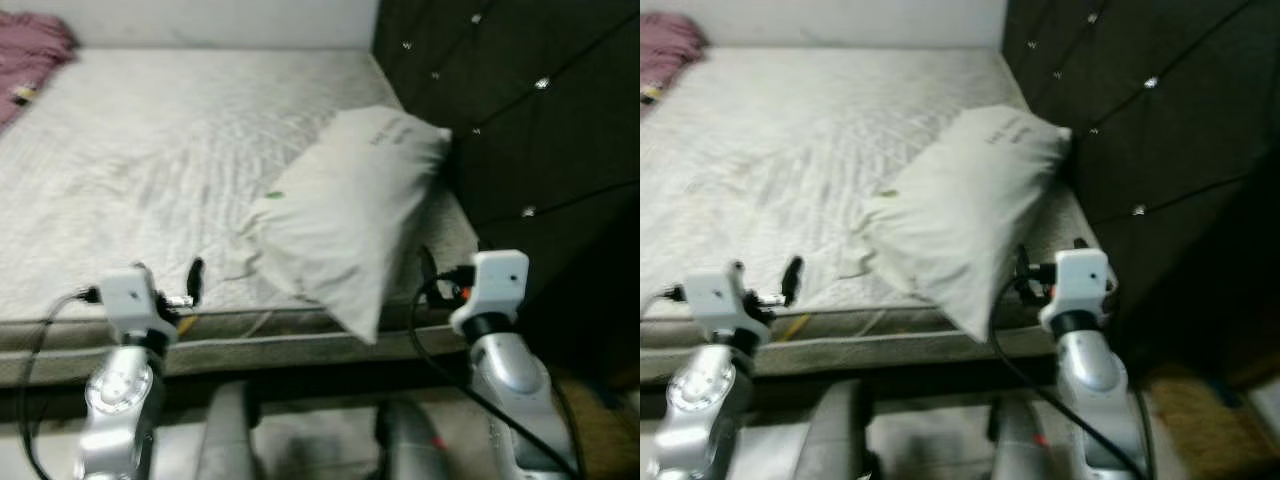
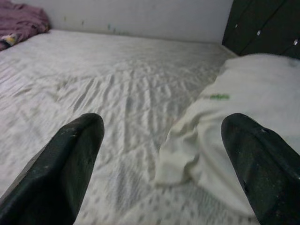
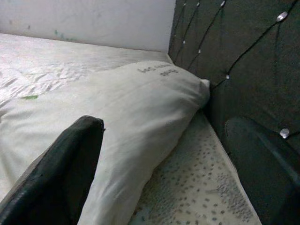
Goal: Clean up the room
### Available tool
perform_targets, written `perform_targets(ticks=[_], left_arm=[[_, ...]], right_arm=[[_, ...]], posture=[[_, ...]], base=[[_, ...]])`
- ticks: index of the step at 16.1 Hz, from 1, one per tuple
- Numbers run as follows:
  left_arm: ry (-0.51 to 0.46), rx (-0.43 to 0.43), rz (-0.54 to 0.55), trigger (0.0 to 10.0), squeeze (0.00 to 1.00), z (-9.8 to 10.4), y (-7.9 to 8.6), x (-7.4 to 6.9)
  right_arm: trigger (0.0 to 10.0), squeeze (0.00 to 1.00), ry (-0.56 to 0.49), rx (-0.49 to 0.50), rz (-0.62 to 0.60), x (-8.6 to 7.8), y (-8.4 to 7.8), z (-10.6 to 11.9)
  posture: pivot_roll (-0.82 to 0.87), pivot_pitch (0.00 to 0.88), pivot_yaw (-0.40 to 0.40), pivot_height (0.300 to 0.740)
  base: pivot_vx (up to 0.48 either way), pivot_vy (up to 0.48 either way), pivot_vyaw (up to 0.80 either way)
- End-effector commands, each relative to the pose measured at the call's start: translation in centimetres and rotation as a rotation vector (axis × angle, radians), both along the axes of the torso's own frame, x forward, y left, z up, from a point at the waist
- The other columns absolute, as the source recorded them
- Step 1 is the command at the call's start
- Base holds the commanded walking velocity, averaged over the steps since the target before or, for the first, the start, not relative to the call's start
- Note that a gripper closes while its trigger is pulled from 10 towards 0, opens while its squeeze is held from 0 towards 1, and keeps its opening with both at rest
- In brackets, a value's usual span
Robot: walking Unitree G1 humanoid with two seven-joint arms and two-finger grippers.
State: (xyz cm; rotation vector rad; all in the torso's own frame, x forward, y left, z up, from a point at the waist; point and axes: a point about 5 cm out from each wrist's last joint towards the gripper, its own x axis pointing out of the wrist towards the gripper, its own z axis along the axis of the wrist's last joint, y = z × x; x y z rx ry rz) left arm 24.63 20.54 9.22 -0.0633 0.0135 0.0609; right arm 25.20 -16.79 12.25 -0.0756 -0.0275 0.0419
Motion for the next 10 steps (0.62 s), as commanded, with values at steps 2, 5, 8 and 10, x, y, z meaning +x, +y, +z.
perform_targets(ticks=[2, 5, 8, 10], left_arm=[[-0.001, -0.001, -0.012, 10.0, 0.0, 0.06, -0.28, 0.22], [-0.002, -0.001, -0.008, 10.0, 0.0, 0.06, -0.22, 0.25], [0.008, 0.004, 0.002, 10.0, 0.0, -0.06, -0.18, 0.15], [0.032, 0.042, 0.05, 10.0, 0.0, -0.3, 0.28, 0.14]], right_arm=[[10.0, 0.0, 0.001, -0.007, -0.009, 0.15, -0.34, 0.07], [10.0, 0.0, -0.003, -0.019, -0.003, 0.28, -0.36, 0.18], [10.0, 0.0, -0.001, -0.023, 0.007, 0.26, -0.27, 0.15], [10.0, 0.0, 0.006, -0.023, 0.019, 0.36, -0.14, 0.05]], posture=[[-0.08, 0.044, -0.004, 0.617], [-0.07, 0.049, -0.009, 0.617], [-0.07, 0.042, -0.014, 0.617], [-0.06, 0.047, -0.013, 0.617]], base=[[0.352, 0.0, 0.0], [0.365, 0.0, 0.0], [0.345, 0.0, 0.0], [0.0, 0.0, 0.0]])
